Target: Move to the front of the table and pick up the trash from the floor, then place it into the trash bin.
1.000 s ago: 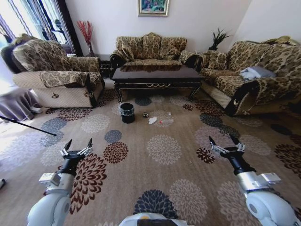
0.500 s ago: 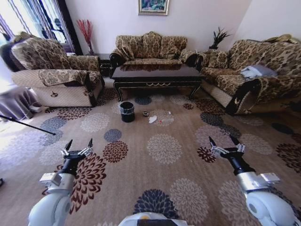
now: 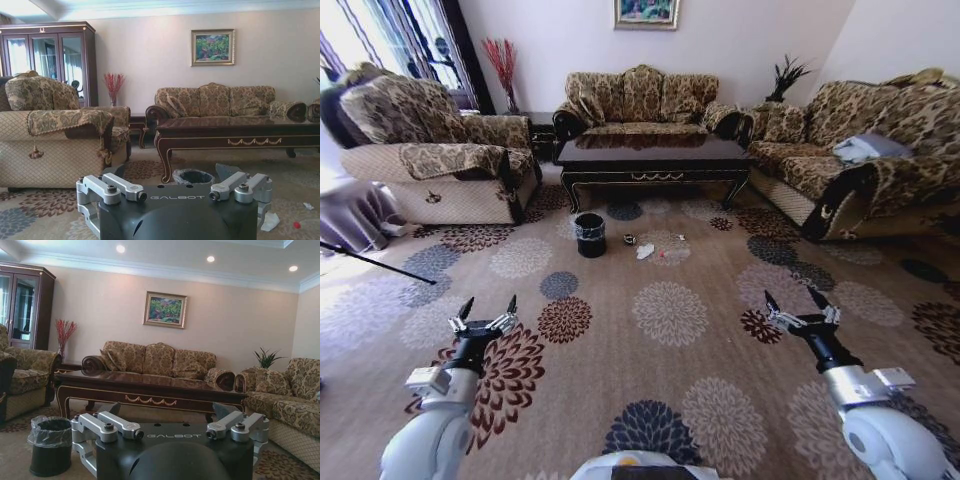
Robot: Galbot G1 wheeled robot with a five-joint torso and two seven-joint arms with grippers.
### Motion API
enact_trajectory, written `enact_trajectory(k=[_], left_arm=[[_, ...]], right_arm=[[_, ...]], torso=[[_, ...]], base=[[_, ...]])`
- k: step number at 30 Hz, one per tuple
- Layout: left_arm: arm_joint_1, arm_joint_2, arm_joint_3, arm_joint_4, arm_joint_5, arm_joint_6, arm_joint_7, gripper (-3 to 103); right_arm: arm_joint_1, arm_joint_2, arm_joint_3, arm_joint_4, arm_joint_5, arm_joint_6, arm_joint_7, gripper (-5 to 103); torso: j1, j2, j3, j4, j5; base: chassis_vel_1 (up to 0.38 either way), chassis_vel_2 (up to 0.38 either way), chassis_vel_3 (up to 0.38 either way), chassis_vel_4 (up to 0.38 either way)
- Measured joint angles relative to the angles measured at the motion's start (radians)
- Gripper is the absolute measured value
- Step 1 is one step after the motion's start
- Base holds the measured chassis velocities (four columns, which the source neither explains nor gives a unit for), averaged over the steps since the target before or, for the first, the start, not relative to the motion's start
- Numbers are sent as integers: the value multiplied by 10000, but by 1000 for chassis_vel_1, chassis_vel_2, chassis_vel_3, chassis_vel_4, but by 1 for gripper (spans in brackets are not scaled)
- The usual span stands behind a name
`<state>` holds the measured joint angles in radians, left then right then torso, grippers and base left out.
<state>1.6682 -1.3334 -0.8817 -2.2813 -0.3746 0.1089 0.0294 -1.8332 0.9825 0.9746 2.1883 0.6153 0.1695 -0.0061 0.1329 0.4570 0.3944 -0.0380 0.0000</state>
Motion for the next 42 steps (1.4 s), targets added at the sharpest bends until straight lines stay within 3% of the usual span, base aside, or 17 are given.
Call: enact_trajectory(k=[30, 42], left_arm=[[-66, 73, -72, 66, 73, -52, 19, 100], [-38, 46, -160, -604, -109, 44, 14, 100]], right_arm=[[124, -143, 57, -224, -39, 89, 166, 100], [124, -89, -63, -547, -274, 142, 157, 100]], torso=[[-396, -1186, -789, 0, 0], [-563, -1687, -1122, 0, 1]], base=[[0, 0, 0, 0], [0, 0, 0, 0]])
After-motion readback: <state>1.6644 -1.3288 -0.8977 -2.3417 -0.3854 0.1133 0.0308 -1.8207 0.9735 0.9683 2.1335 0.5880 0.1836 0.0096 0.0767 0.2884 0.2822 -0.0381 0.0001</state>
